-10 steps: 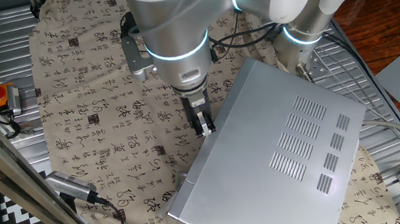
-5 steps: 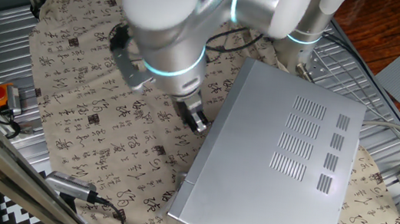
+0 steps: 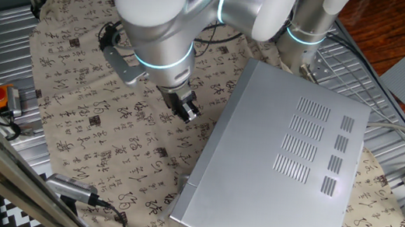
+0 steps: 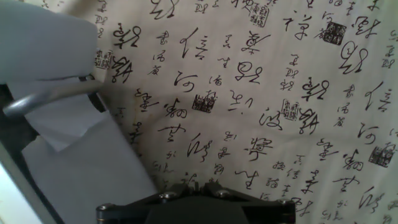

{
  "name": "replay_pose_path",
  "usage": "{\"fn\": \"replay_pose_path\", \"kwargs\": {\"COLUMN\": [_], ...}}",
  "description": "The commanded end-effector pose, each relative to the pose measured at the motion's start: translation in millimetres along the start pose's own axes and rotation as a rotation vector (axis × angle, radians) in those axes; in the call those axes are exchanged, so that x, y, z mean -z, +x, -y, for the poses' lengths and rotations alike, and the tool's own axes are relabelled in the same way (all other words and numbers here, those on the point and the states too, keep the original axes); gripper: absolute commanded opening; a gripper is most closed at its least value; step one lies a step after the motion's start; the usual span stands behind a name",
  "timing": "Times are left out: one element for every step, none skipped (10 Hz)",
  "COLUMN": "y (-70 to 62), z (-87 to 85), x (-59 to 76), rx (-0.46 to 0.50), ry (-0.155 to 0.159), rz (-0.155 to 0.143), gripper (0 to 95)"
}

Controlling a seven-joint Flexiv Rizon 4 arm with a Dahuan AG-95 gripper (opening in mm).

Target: Close the microwave door

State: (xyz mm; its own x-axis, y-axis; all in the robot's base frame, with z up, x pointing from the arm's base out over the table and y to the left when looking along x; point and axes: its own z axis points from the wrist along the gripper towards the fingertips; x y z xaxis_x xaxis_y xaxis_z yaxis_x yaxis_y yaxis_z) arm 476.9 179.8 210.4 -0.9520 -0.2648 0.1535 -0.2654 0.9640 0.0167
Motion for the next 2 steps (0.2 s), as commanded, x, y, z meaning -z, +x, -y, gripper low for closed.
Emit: {"fn": "replay_pose_path", "kwargs": {"y": [-2.7, -2.7], "z": [-1.3, -1.5], "x": [2.7, 2.9], "rx": [-0.003, 0.003], "ry": [-0.004, -0.008], "rz": [-0.007, -0.006], "gripper": [0.0, 0.0]}}
